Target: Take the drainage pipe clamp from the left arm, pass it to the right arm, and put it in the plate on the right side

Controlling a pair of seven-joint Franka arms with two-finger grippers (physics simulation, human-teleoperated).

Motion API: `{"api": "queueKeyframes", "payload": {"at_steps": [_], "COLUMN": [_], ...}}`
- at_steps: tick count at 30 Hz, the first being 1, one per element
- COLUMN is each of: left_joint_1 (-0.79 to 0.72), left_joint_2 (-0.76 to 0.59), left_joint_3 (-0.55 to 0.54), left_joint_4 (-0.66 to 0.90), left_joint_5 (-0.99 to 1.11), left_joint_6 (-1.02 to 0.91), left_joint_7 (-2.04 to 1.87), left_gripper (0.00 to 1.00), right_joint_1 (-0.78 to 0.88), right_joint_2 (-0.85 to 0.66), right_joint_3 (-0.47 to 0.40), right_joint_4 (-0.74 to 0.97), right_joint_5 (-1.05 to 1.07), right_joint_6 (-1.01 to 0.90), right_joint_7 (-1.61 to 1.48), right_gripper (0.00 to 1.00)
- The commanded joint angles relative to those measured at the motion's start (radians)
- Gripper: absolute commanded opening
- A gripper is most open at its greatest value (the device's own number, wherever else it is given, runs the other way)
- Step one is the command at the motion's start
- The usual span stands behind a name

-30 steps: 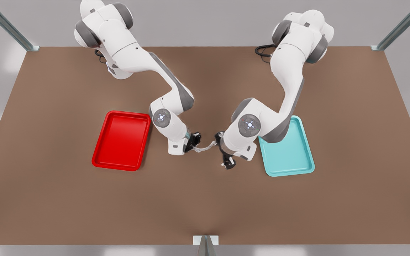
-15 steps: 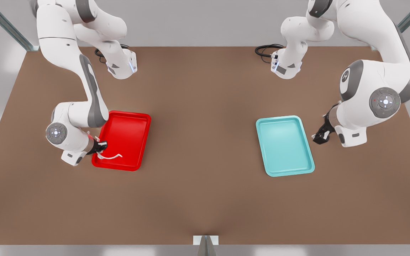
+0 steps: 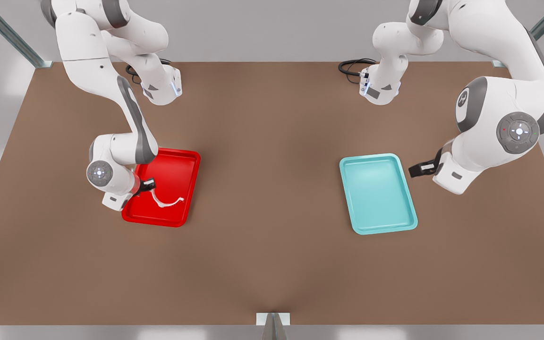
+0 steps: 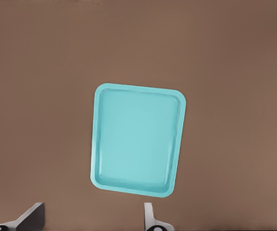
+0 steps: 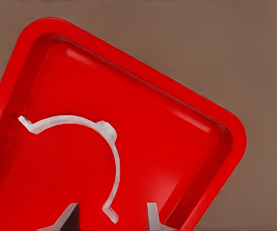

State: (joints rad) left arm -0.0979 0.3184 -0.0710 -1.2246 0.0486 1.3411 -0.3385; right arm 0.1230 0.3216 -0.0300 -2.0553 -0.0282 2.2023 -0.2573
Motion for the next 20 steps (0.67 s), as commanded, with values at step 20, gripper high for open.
{"api": "queueKeyframes", "payload": {"at_steps": [20], "left_joint_1": [0.015], "left_joint_2": [-0.016], "left_joint_3": [-0.023], "left_joint_4": [0.036], "left_joint_5": [-0.018], "left_joint_6": [-0.022], "left_joint_7": [0.578], "left_gripper": [1.0], "right_joint_1": [0.007], "right_joint_2": [-0.061], "right_joint_3": [-0.067], "right_joint_4": [0.728], "right_joint_5": [0.033], "right_joint_6": [-0.79], "right_joint_7": [0.214], "right_gripper": [1.0]}}
